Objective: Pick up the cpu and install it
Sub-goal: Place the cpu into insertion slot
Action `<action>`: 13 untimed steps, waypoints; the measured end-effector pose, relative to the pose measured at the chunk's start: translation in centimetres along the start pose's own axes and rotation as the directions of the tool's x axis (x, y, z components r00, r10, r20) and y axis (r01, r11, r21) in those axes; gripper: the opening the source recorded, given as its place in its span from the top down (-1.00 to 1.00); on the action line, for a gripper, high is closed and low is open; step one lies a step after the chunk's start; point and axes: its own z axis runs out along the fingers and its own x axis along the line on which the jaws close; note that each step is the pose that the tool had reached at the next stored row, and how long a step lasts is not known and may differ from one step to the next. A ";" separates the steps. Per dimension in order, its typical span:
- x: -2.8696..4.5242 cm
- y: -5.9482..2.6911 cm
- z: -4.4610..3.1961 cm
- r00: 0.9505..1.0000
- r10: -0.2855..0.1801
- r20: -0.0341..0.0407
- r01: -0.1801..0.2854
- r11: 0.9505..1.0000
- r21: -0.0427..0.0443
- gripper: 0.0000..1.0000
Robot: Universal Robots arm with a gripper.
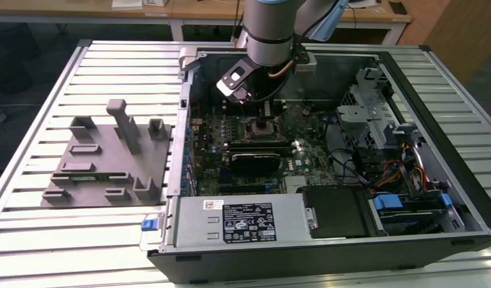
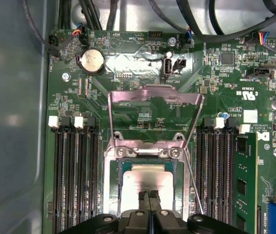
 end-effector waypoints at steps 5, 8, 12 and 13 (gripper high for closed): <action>0.01 -0.06 0.07 1.000 0.001 -0.012 -0.001 1.000 -0.030 0.79; 0.01 -0.06 0.07 1.000 0.005 -0.003 -0.005 1.000 -0.030 0.79; 0.01 -0.06 0.07 1.000 0.014 0.014 -0.014 0.999 -0.030 0.79; 0.01 -0.06 0.09 1.000 0.014 0.014 -0.014 0.999 -0.030 0.79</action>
